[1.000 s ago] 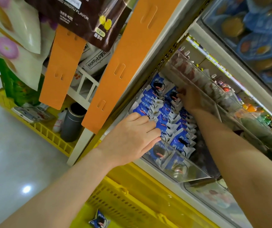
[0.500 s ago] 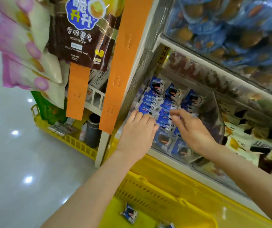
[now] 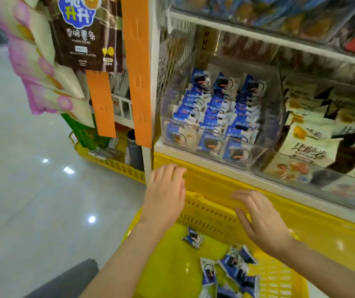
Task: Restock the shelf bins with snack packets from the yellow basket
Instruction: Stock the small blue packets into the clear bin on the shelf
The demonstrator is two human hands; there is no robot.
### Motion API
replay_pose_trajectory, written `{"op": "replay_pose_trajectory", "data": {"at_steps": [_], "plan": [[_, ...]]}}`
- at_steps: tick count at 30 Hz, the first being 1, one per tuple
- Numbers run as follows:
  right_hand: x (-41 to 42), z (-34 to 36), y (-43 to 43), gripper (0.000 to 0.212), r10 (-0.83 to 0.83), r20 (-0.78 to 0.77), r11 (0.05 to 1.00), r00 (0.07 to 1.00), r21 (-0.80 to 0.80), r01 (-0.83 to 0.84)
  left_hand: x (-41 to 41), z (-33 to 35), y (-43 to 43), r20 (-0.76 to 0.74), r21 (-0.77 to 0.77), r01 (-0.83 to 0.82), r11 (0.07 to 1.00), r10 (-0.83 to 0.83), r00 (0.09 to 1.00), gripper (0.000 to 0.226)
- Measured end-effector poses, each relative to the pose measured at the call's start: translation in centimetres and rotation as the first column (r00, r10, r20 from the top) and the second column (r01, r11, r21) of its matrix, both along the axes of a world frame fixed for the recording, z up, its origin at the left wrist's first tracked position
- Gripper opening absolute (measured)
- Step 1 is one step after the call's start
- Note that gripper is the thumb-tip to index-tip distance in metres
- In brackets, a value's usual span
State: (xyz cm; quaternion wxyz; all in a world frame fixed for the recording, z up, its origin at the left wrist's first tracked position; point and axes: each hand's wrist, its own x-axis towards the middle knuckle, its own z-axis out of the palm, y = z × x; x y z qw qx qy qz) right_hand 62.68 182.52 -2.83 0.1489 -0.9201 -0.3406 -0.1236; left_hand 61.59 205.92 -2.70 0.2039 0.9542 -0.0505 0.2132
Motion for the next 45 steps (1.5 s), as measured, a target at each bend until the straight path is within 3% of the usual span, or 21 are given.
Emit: {"op": "replay_pose_trajectory", "data": {"at_steps": [5,9,11,16,18,21,26,29,31,34,36,37,39,42,45], "plan": [[-1.5,-8.9,-1.6,0.028,-0.098,-0.304,0.985,0.948,-0.168,0.048,-2.4,-6.9,3.2,-0.376,0.079,-0.186,0.979,0.202,0.904,0.035],[-2.5,-16.6,-3.8,0.041,-0.371,-0.583,0.902,0.723,-0.412,0.131,-3.8,-10.8,5.4,-0.592,-0.07,-0.492,0.868,0.36,0.721,0.041],[-3.1,-19.1,-4.7,0.046,-0.436,-0.652,0.878,0.62,-0.46,0.134,-4.2,-12.4,5.8,-0.681,-0.069,-0.482,0.873,0.312,0.663,0.034],[-4.8,-22.8,-6.3,0.053,-0.508,-0.786,0.857,0.353,-0.504,0.11,-4.4,-14.2,6.0,-0.634,-0.114,-0.441,0.89,0.277,0.722,0.03],[-5.9,-24.2,-6.0,0.058,-0.464,-0.84,0.876,0.283,-0.482,0.005,-4.3,-14.6,5.9,-0.613,-0.122,-0.447,0.886,0.287,0.736,0.029],[-7.8,-26.2,-5.1,0.073,-0.438,-0.864,0.875,0.25,-0.474,-0.104,-4.4,-14.8,5.9,-0.596,-0.138,-0.461,0.877,0.298,0.746,0.03],[-9.0,-27.2,-4.4,0.089,-0.5,-0.785,0.804,0.366,-0.578,-0.141,-4.6,-15.0,5.7,-0.594,-0.113,-0.481,0.87,0.329,0.734,0.03],[-8.9,-26.9,-4.3,0.081,-0.5,-0.781,0.788,0.373,-0.589,-0.177,-4.5,-14.5,5.2,-0.619,-0.144,-0.524,0.84,0.337,0.71,0.03],[-8.9,-26.5,-4.5,0.075,-0.491,-0.782,0.811,0.385,-0.571,-0.126,-4.6,-13.6,4.6,-0.559,-0.22,-0.509,0.832,0.32,0.765,0.035],[-8.6,-25.1,-4.7,0.061,-0.443,-0.814,0.875,0.375,-0.484,-0.016,-4.7,-12.2,2.9,-0.389,-0.232,-0.394,0.889,0.287,0.875,0.036],[-8.1,-23.3,-4.4,0.036,-0.393,-0.834,0.914,0.387,-0.402,0.061,-4.8,-12.0,1.3,-0.387,-0.253,-0.298,0.921,0.186,0.903,0.034],[-7.8,-22.4,-4.2,0.034,-0.371,-0.839,0.927,0.397,-0.361,0.103,-5.0,-12.2,0.3,-0.428,-0.279,-0.258,0.925,0.121,0.896,0.033],[-7.2,-20.4,-3.5,0.049,-0.336,-0.846,0.941,0.413,-0.287,0.178,-5.7,-12.8,-1.8,-0.568,-0.365,-0.237,0.9,-0.014,0.823,0.036],[-6.2,-17.0,-2.3,0.061,-0.252,-0.882,0.953,0.398,-0.154,0.262,-7.4,-13.6,-4.5,-0.764,-0.514,-0.35,0.783,-0.233,0.601,0.052],[-5.6,-13.0,-1.2,0.047,-0.057,-0.976,0.929,0.21,0.026,0.369,-8.8,-13.3,-5.9,-0.78,-0.625,-0.454,0.635,-0.479,0.404,0.061]]}}
